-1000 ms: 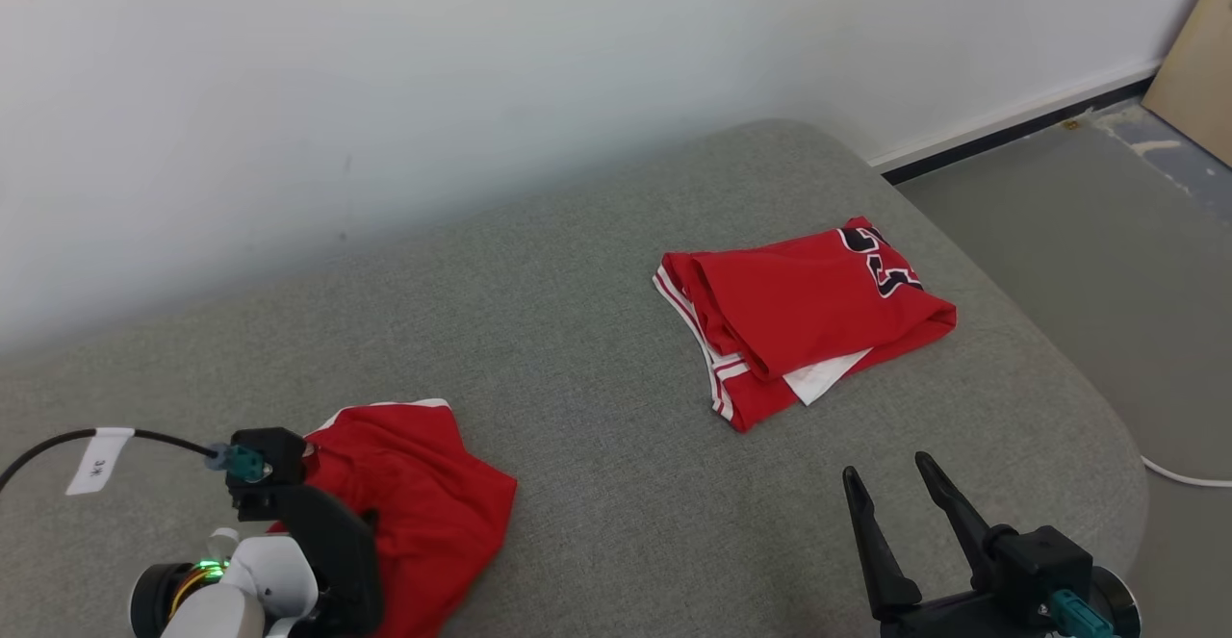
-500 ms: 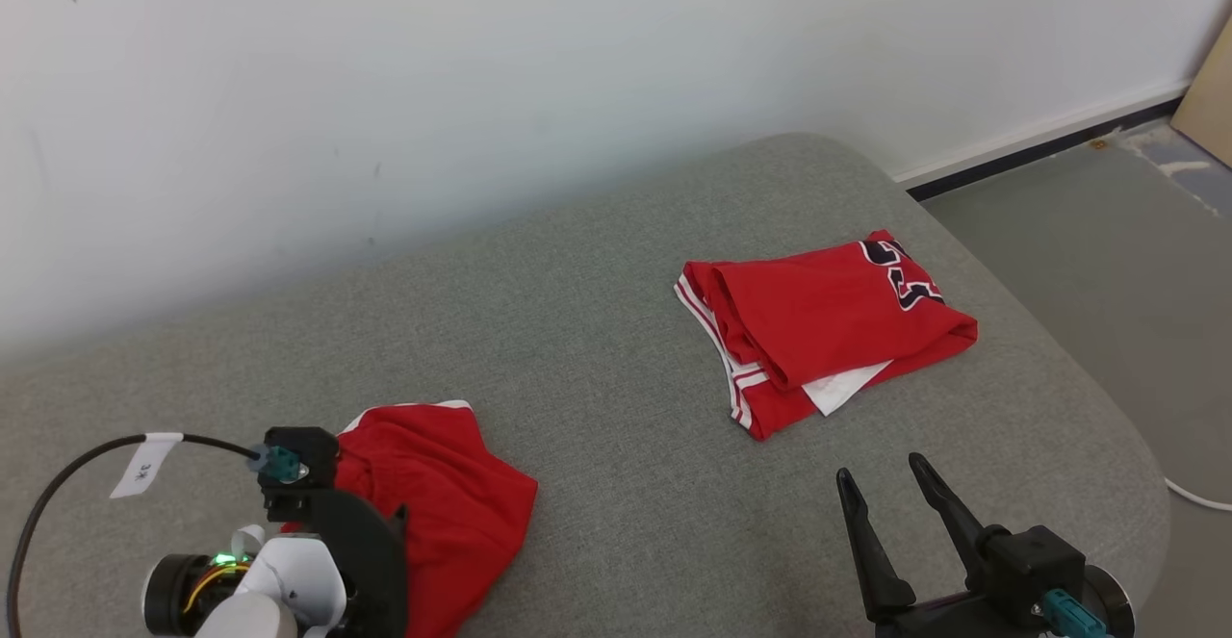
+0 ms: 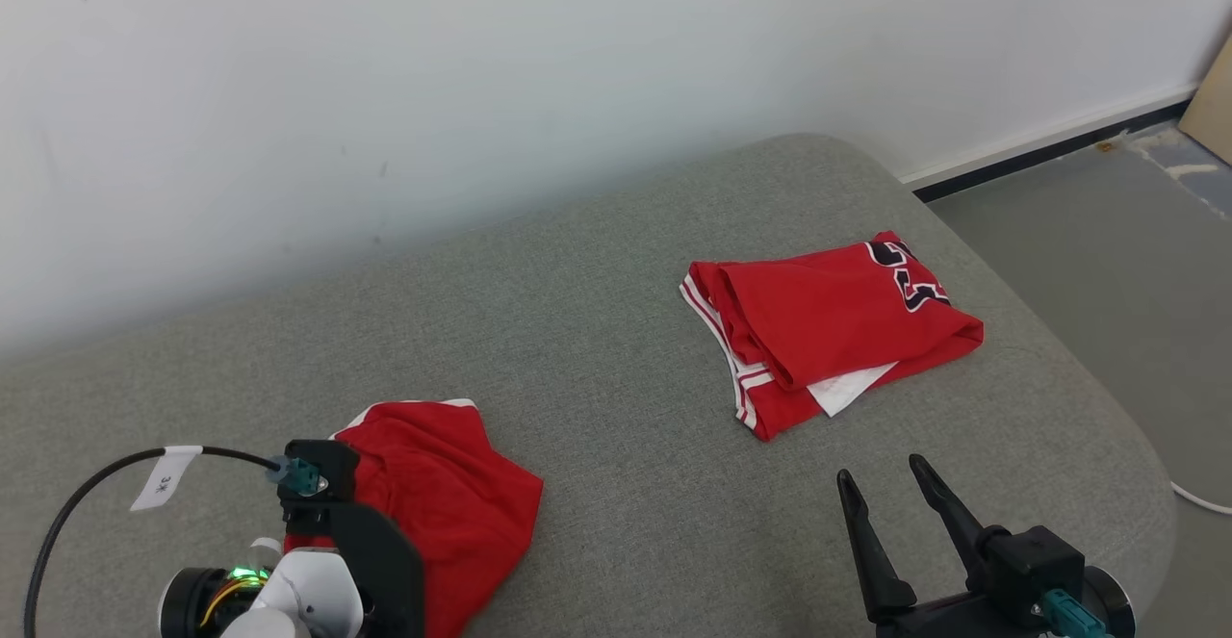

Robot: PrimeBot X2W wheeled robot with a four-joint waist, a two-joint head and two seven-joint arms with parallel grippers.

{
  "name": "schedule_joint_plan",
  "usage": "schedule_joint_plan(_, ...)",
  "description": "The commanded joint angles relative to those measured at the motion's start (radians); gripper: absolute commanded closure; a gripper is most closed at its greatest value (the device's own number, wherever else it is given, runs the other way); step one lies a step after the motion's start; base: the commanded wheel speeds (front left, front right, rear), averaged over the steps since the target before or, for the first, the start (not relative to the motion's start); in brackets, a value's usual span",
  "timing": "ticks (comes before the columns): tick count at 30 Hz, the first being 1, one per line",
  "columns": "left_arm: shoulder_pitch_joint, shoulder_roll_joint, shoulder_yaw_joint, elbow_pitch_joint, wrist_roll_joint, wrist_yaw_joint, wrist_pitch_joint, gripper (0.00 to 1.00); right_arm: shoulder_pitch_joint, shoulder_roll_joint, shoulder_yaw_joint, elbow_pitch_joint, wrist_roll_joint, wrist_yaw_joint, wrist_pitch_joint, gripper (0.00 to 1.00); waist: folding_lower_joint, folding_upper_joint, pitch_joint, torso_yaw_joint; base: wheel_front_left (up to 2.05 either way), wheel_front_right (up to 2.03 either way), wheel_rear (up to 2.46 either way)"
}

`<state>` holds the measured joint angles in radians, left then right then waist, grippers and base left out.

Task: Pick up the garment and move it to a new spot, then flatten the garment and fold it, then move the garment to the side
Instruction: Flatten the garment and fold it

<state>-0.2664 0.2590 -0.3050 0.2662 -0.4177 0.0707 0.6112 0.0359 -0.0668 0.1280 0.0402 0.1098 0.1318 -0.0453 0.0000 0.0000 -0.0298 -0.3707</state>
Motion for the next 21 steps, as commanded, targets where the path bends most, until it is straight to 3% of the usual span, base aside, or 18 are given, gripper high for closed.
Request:
schedule_joint_plan(1, -0.005, 0.000, -0.002, -0.009, 0.003, -0.002, -0.007, 1.00, -0.007, -0.004, -0.003, 0.002, 0.001, -0.003, -0.006, 0.00, 0.0000, 0.0000, -0.001, 0.004, 0.00, 0.00, 0.00)
schedule_joint_plan(6, -0.067, -0.019, -0.022, -0.053, 0.018, -0.013, -0.031, 1.00, 0.001, -0.001, -0.017, 0.000, -0.006, -0.003, -0.008, 0.00, 0.0000, 0.0000, -0.001, 0.027, 0.00, 0.00, 0.00)
schedule_joint_plan(9, -0.154, -0.068, -0.038, -0.085, 0.022, -0.027, -0.081, 1.00, 0.006, 0.002, -0.023, -0.003, -0.010, -0.003, -0.006, 0.00, 0.0000, 0.0000, 0.000, 0.048, 0.00, 0.00, 0.00)
schedule_joint_plan(15, -0.351, -0.162, -0.038, -0.102, 0.007, -0.055, -0.246, 1.00, -0.007, 0.006, -0.015, 0.001, -0.011, -0.003, -0.007, 0.00, 0.0000, 0.0000, 0.001, 0.069, 0.00, 0.00, 0.00)
schedule_joint_plan(21, -0.448, -0.194, -0.021, -0.096, -0.044, -0.070, -0.397, 1.00, -0.001, 0.008, -0.021, 0.003, -0.013, -0.003, -0.010, 0.00, 0.0000, 0.0000, -0.001, 0.086, 0.00, 0.00, 0.00)
